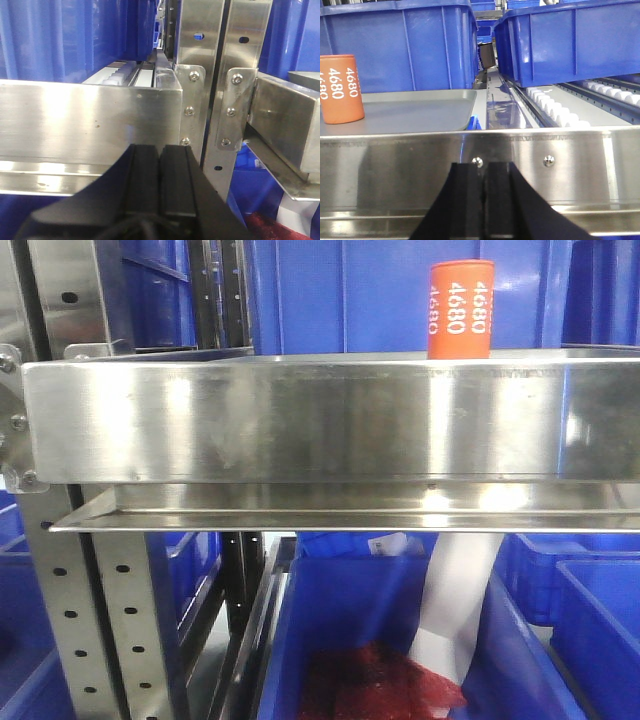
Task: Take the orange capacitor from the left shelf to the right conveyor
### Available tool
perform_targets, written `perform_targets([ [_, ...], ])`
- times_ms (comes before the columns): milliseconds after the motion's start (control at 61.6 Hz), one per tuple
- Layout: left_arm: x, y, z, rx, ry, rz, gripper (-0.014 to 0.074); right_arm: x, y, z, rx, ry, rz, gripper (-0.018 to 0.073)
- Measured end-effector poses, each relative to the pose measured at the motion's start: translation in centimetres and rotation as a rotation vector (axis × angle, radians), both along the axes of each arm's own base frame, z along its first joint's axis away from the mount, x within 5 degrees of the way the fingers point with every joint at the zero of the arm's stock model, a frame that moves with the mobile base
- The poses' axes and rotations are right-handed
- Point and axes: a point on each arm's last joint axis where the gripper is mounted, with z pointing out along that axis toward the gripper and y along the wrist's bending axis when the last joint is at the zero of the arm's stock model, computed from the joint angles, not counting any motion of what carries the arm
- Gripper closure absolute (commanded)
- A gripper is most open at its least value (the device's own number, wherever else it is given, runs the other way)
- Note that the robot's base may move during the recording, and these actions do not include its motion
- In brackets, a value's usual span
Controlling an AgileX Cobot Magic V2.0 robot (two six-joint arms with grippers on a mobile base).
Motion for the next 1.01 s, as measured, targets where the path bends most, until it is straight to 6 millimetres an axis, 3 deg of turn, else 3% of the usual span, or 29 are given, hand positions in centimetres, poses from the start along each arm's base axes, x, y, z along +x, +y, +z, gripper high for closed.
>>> perform_targets([
  [1006, 0.0, 0.0, 0.0, 0.0, 0.0, 0.0, 0.0723, 0.0, 0.0, 0.0, 0.0, 0.0, 0.0, 0.0503],
])
